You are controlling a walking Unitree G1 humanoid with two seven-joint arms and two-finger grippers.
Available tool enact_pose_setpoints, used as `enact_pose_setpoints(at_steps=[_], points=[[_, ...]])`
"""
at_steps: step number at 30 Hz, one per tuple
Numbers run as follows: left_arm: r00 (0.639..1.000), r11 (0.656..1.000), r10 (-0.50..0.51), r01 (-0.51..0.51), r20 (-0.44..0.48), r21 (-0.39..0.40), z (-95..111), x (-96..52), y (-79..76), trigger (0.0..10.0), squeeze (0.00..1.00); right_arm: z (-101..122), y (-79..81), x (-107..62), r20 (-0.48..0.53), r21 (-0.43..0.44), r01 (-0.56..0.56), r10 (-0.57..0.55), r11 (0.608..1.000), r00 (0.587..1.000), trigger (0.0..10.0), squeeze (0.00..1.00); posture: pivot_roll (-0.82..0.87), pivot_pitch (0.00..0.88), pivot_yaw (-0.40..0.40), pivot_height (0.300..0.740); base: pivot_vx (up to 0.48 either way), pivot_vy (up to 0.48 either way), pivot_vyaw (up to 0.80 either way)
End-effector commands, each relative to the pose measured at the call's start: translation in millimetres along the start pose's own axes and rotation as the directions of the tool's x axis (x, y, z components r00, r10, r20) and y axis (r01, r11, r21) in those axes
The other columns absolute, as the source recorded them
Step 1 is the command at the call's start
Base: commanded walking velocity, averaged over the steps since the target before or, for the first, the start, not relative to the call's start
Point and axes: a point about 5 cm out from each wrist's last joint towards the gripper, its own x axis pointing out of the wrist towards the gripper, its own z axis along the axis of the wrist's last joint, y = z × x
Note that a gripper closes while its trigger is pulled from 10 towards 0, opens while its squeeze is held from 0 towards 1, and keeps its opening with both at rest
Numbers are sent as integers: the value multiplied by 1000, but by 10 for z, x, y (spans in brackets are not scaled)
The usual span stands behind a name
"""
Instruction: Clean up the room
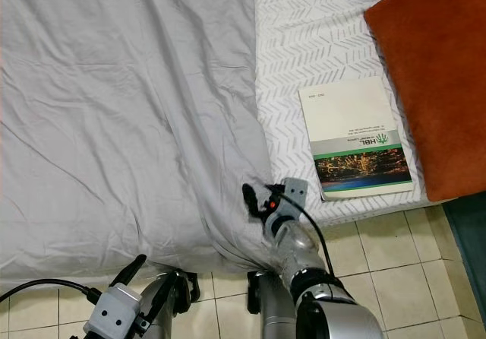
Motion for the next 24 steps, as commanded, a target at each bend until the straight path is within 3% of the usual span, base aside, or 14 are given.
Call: enact_pose_setpoints(at_steps=[1,3,24], points=[[998,1000,-18,18,-59,-10,-94,-106,-76,10000,0,-346,15,-105,-142,-13,5,-7,1000,990,9098,0,174,652,0,740,0,0,0],[998,1000,-17,17,-58,-9,-91,-99,-81,10000,0,-375,5,-116,-160,-25,14,-17,1000,987,0,0,177,652,0,740,0,0,0],[998,1000,2,-2,-59,3,-66,-83,-35,10000,0,-415,-108,-164,-188,-39,80,-86,996,978,0,0,192,657,3,740,0,0,0]])
